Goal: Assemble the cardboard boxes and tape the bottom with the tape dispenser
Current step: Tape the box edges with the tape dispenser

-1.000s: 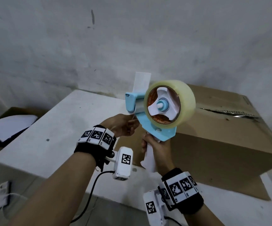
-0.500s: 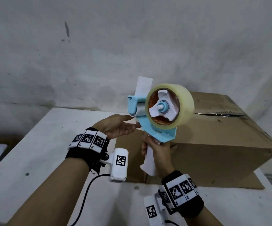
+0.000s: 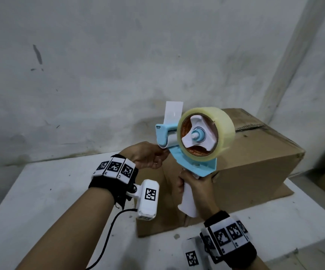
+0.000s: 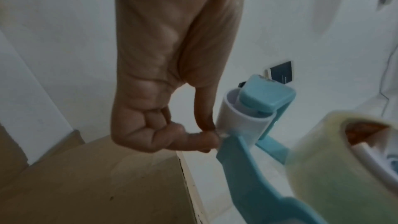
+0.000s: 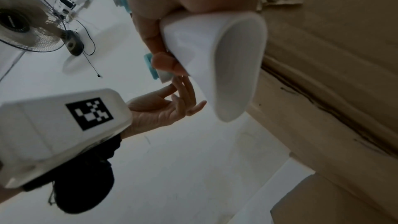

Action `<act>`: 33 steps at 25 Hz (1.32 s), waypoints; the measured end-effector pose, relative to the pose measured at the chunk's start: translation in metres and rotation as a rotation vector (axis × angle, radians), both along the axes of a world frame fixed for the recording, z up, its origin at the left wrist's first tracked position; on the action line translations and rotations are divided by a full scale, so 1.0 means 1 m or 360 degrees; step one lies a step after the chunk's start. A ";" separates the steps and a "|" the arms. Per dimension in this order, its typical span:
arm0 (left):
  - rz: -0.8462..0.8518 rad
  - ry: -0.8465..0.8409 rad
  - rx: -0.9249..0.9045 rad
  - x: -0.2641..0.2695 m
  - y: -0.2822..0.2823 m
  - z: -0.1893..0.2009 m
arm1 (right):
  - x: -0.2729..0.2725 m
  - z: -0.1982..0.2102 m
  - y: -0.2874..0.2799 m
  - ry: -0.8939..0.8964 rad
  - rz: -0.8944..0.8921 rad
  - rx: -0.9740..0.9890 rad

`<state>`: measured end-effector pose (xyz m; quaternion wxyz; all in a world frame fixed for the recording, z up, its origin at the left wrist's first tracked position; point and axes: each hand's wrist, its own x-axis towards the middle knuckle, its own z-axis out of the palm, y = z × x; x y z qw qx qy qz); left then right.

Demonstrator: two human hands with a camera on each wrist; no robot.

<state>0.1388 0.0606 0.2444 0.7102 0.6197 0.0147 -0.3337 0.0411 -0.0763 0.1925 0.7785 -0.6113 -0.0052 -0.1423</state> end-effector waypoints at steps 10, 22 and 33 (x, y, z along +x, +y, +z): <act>0.0496 -0.0377 0.0019 0.037 0.016 0.012 | -0.011 0.021 0.035 0.0024 -0.0094 -0.0168; 0.0000 -0.1426 0.0711 0.136 -0.012 0.035 | 0.025 0.083 -0.005 0.0443 -0.0256 -0.0282; -0.0048 -0.1275 0.0662 0.227 -0.049 -0.006 | 0.117 0.076 -0.007 0.0658 -0.0204 -0.0398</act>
